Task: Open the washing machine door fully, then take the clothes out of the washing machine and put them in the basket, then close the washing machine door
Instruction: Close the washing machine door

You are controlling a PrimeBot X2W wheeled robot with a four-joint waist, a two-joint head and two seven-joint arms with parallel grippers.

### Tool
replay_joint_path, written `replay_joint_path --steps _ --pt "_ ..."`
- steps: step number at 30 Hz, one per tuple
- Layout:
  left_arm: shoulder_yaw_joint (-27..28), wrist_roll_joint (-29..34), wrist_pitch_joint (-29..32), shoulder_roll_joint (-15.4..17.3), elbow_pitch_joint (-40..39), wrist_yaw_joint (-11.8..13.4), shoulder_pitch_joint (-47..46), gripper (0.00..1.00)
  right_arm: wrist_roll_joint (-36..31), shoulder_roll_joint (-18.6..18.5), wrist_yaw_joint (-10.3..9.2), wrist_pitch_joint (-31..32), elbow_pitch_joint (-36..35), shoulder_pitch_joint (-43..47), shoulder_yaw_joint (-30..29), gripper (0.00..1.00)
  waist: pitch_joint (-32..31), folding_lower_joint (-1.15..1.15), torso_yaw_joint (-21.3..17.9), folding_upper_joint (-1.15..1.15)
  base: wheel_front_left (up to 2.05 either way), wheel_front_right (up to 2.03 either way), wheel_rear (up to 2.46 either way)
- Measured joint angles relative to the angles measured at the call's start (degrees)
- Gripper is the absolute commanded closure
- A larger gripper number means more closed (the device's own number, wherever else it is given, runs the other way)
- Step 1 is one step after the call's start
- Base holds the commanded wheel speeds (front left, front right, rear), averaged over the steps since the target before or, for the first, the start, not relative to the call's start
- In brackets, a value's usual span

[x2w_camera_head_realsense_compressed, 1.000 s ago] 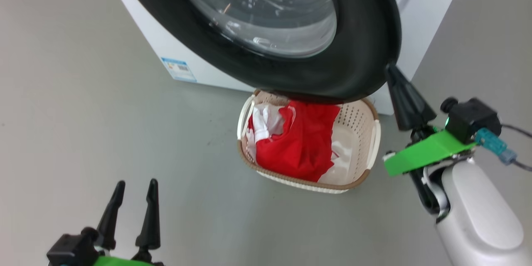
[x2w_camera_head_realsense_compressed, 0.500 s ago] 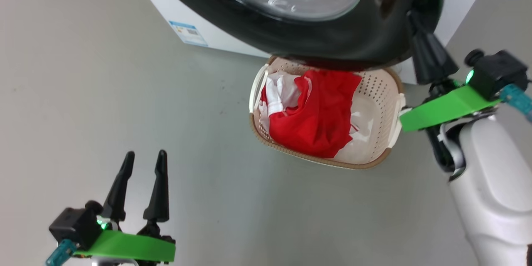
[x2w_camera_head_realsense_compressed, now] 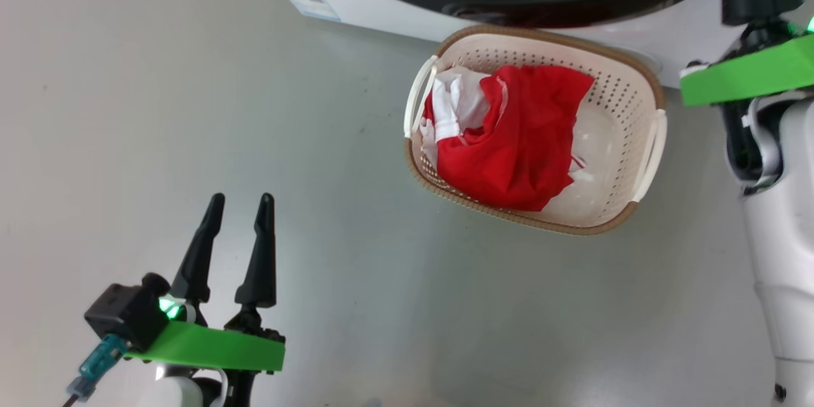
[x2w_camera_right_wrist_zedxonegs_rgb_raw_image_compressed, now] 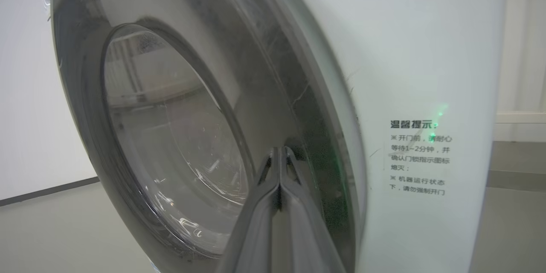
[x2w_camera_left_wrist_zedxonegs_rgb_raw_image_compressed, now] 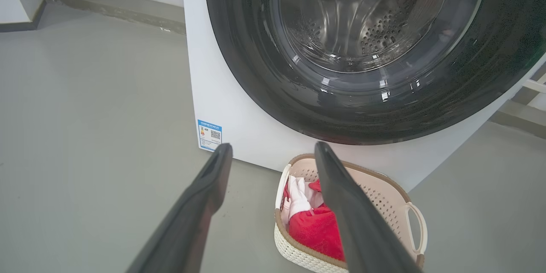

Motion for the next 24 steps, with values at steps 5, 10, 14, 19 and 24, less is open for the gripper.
replay_joint_path --steps 5,10,14,19,24 --pt "-0.55 -0.09 0.00 -0.23 -0.04 0.00 -0.19 0.00 -0.32 0.22 0.10 -0.07 -0.29 -1.92 -2.00 1.00 1.58 0.00 0.97 0.00 0.00 0.00 0.00" --pt "-0.62 -0.09 0.00 -0.25 -0.08 0.00 -1.04 0.00 -0.40 0.66 0.10 -0.07 -0.41 -2.63 -2.44 1.00 2.22 0.00 1.32 0.00 0.00 0.00 0.00" --pt "-0.70 -0.01 0.00 -0.26 -0.08 0.00 -1.07 0.00 -0.38 1.02 0.09 -0.07 -0.41 -2.63 -2.68 1.00 1.86 0.00 1.24 0.00 0.00 0.00 0.00" --pt "-0.77 0.18 -0.04 -0.26 -0.08 0.00 -1.06 0.00 -0.31 1.32 0.08 -0.07 -0.53 -2.61 -2.82 1.00 1.37 0.00 0.82 0.00 0.00 0.00 0.00" --pt "-0.76 0.60 -0.04 -0.26 -0.07 0.00 -1.04 0.00 -0.26 1.40 0.01 -0.07 -0.53 -2.09 -2.14 1.00 0.55 0.00 0.45 0.00 0.00 0.00 0.00"
